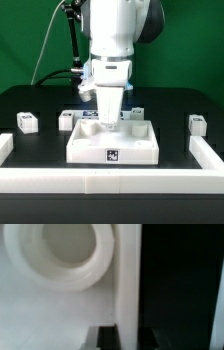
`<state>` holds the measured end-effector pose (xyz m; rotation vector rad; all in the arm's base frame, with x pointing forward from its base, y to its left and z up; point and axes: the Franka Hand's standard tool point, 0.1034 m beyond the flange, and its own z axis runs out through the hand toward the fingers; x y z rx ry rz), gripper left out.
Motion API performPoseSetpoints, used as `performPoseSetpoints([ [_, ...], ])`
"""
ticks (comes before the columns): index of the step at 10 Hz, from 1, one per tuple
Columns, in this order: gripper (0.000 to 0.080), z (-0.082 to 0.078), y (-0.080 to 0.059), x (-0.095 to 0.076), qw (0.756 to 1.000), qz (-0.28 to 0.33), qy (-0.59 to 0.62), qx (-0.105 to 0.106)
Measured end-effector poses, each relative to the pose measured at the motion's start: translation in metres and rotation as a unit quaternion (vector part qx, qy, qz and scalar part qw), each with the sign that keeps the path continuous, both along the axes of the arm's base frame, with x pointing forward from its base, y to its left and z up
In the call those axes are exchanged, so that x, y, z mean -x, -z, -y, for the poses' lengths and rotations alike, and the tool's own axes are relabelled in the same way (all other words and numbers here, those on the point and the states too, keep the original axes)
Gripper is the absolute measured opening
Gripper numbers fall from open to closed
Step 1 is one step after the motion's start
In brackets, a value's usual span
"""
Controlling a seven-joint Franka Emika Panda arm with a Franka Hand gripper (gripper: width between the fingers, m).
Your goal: Assemble one leg
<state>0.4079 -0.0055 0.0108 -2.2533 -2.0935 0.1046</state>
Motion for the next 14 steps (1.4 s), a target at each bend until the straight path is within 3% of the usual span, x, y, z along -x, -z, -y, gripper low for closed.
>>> performPoseSetpoints([
  [3, 0.0065, -0.001, 0.0, -0.002, 1.0, 0.002, 0.0, 0.0],
  [10, 0.0065, -0.049, 0.001, -0.06, 0.999, 0.033, -0.017, -0.017],
  [14, 0.0064, -0.061, 0.001, -0.078, 0.999, 0.041, -0.026, -0.02],
])
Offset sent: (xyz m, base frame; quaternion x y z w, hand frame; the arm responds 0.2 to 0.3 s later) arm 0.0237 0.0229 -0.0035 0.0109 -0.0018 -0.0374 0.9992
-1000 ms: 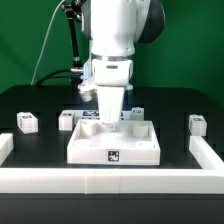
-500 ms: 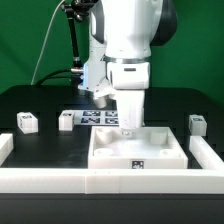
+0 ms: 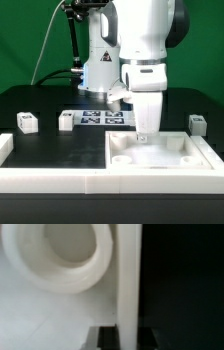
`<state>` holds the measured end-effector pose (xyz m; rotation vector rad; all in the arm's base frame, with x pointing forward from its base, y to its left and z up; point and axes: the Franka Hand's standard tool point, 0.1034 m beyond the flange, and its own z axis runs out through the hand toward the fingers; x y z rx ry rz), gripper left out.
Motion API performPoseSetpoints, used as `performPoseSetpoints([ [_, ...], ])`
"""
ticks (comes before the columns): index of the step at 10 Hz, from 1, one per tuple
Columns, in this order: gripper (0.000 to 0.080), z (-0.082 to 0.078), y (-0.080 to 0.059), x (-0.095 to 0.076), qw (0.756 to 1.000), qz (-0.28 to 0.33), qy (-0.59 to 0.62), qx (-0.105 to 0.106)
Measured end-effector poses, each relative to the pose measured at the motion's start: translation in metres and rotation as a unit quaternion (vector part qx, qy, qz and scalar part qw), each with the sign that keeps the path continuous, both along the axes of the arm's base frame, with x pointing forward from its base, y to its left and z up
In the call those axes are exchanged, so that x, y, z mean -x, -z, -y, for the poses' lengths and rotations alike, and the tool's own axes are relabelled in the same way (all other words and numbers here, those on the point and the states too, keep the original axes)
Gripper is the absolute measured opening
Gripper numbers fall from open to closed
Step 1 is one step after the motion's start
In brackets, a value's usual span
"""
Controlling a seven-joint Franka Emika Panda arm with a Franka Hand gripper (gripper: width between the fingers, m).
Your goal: Assemble one leg
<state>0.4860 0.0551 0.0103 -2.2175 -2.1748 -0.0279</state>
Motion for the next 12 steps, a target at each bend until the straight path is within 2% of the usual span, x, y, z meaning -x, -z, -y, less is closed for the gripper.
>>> performPoseSetpoints([
  [4, 0.0063, -0.0031, 0.0007, -0.0039, 1.0, 0.002, 0.003, -0.001],
  [6, 0.031, -0.0027, 0.0008, -0.0038, 1.0, 0.002, 0.003, -0.001],
  [7, 0.031, -0.0026, 0.0008, -0.0038, 1.0, 0.002, 0.004, -0.001],
  [8, 0.0492, -0.0025, 0.0008, -0.0038, 1.0, 0.002, 0.004, -0.001],
  [9, 0.0603, -0.0024, 0.0008, -0.0038, 1.0, 0.002, 0.004, -0.001],
  [12, 0.0648, -0.0022, 0.0008, -0.0038, 1.0, 0.002, 0.004, -0.001],
])
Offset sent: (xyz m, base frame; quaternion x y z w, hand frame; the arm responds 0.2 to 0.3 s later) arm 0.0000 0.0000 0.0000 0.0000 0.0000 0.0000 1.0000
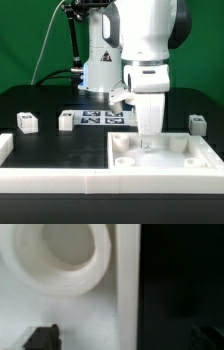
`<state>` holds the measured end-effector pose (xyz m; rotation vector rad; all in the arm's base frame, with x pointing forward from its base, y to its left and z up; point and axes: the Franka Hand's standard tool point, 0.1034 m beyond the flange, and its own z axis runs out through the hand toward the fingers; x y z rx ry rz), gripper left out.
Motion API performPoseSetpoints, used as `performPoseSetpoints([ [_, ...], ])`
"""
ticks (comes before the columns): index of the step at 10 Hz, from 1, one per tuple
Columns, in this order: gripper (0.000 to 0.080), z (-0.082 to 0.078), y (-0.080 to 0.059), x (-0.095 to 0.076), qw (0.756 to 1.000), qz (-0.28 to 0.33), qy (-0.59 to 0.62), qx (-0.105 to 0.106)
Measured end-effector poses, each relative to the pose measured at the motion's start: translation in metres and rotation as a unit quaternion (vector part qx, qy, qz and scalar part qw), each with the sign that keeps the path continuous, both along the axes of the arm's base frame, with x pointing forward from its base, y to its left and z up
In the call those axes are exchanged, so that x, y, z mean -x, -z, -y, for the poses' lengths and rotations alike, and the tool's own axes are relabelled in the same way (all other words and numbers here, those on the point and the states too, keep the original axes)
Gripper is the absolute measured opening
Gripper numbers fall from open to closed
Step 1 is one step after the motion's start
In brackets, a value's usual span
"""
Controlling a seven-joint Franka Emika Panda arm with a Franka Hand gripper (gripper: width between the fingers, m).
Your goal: Assemble one leg
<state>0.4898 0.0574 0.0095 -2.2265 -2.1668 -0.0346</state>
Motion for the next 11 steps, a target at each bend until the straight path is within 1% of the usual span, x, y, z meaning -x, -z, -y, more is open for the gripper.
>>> performPoseSetpoints([
  [2, 0.0649, 0.0, -0.001, 0.0, 1.0, 0.001, 0.0, 0.0],
  [3, 0.0649, -0.001, -0.011, 0.0, 1.0, 0.002, 0.012, 0.004],
  [4, 0.0649, -0.002, -0.026, 0.003, 1.0, 0.01, 0.017, 0.007],
  [5, 0.0649, -0.003, -0.038, 0.008, 1.0, 0.015, 0.023, 0.01],
  [7, 0.0649, -0.005, -0.058, 0.014, 0.998, 0.027, 0.047, 0.013],
  [8, 0.0649, -0.008, -0.062, 0.016, 0.997, 0.031, 0.073, 0.012],
  [10, 0.0649, -0.007, -0.06, 0.017, 0.997, 0.028, 0.076, 0.012],
  [11, 0.0649, -0.007, -0.06, 0.017, 0.992, 0.026, 0.124, 0.01],
])
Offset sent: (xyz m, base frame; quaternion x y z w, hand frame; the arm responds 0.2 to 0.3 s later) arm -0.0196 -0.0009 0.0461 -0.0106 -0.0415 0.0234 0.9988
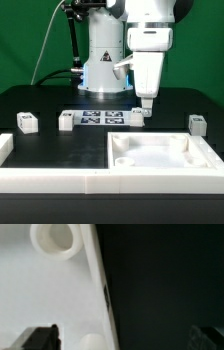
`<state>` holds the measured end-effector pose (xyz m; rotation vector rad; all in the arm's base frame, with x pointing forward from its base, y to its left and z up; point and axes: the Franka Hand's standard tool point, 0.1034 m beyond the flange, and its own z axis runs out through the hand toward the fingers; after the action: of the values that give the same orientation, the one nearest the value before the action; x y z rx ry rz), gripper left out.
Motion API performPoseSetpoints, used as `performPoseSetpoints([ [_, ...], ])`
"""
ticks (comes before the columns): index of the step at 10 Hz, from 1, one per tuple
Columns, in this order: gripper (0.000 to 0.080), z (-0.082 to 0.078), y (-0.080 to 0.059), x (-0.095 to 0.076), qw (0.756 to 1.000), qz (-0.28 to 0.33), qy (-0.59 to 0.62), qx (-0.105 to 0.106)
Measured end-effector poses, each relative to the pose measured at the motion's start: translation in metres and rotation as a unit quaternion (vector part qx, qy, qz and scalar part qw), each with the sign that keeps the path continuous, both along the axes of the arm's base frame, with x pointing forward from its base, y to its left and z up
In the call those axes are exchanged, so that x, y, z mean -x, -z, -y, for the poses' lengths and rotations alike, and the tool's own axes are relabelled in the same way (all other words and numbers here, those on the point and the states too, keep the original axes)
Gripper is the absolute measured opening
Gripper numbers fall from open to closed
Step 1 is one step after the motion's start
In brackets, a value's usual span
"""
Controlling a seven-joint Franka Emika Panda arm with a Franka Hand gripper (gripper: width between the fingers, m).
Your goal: Assemble one leg
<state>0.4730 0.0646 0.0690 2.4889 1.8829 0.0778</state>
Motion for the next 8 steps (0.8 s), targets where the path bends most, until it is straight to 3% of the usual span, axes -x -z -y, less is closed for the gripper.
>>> performPoseSetpoints([
  [2, 0.0649, -0.001, 0.001, 0.002, 0.995, -0.002, 0.104, -0.007],
  [4, 0.0649, -0.011, 0.005, 0.016, 0.972, -0.006, 0.233, -0.021],
  [7, 0.0649, -0.047, 0.01, 0.03, 0.898, -0.016, 0.438, -0.045],
  [8, 0.0649, -0.063, 0.012, 0.031, 0.858, -0.025, 0.511, -0.053],
])
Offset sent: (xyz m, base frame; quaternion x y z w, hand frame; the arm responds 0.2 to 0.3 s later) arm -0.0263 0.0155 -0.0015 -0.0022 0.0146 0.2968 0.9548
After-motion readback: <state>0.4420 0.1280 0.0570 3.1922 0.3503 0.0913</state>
